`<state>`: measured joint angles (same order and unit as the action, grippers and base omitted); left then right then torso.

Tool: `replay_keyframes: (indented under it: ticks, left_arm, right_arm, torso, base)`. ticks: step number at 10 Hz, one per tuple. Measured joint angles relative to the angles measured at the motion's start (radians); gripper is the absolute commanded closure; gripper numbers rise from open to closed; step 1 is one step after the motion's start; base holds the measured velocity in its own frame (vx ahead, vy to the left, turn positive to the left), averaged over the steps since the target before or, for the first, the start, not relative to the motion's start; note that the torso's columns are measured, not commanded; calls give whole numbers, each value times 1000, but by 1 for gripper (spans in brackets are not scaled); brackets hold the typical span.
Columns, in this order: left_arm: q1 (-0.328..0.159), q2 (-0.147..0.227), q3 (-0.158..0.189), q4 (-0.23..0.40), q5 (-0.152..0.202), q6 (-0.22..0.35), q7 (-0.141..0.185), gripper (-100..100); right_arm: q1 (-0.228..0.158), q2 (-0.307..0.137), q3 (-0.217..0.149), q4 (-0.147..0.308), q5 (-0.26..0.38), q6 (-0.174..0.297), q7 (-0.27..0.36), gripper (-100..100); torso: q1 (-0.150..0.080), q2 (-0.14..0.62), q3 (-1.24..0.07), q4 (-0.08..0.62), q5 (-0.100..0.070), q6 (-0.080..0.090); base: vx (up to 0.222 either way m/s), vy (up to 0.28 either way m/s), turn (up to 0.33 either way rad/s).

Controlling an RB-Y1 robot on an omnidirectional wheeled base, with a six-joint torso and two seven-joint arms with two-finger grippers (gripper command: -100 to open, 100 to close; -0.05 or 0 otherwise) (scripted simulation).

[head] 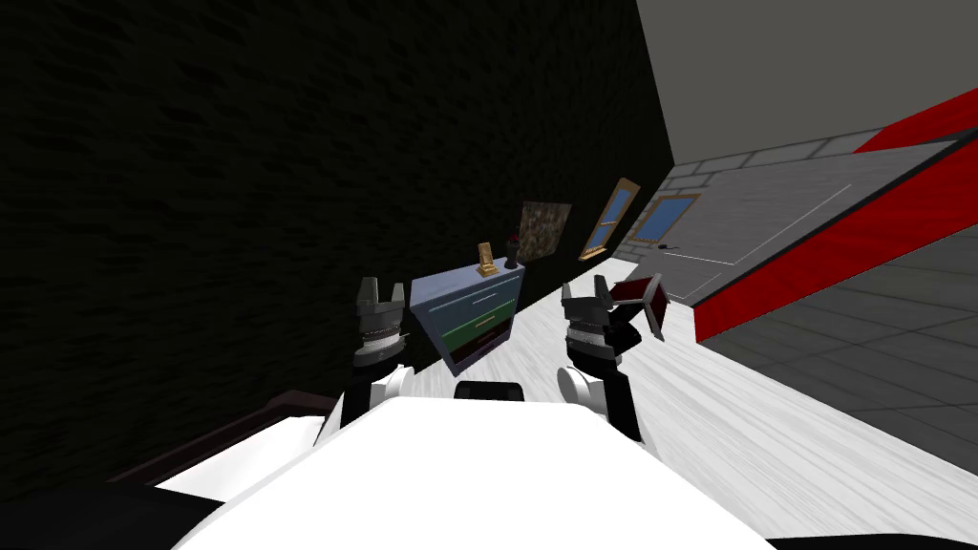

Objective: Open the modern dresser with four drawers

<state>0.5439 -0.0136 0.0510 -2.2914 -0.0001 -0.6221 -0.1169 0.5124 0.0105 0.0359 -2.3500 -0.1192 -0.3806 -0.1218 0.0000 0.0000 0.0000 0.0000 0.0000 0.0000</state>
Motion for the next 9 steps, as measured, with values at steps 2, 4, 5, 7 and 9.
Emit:
replay_keyframes:
  ticks: [2, 4, 5, 7, 9]
  left_arm:
    - [0, 0, 0, 0, 0, 0, 0, 0]
    - [0, 0, 0, 0, 0, 0, 0, 0]
    - [0, 0, 0, 0, 0, 0, 0, 0]
    - [0, 0, 0, 0, 0, 0, 0, 0]
    - [0, 0, 0, 0, 0, 0, 0, 0]
  right_arm:
    - [0, 0, 0, 0, 0, 0, 0, 0]
    - [0, 0, 0, 0, 0, 0, 0, 0]
    - [0, 0, 0, 0, 0, 0, 0, 0]
    - [0, 0, 0, 0, 0, 0, 0, 0]
    - [0, 0, 0, 0, 0, 0, 0, 0]
  torso:
    - [0, 104, -209, 105, 0, 0]
    - [0, 248, -497, 249, 0, 0]
    - [0, 322, -644, 322, 0, 0]
    - [0, 470, -939, 470, 0, 0]
    - [0, 618, -1234, 617, 0, 0]
  base:
    - [0, 0, 0]
    - [0, 0, 0]
    - [0, 0, 0]
    - [0, 0, 0]
    - [0, 0, 0]
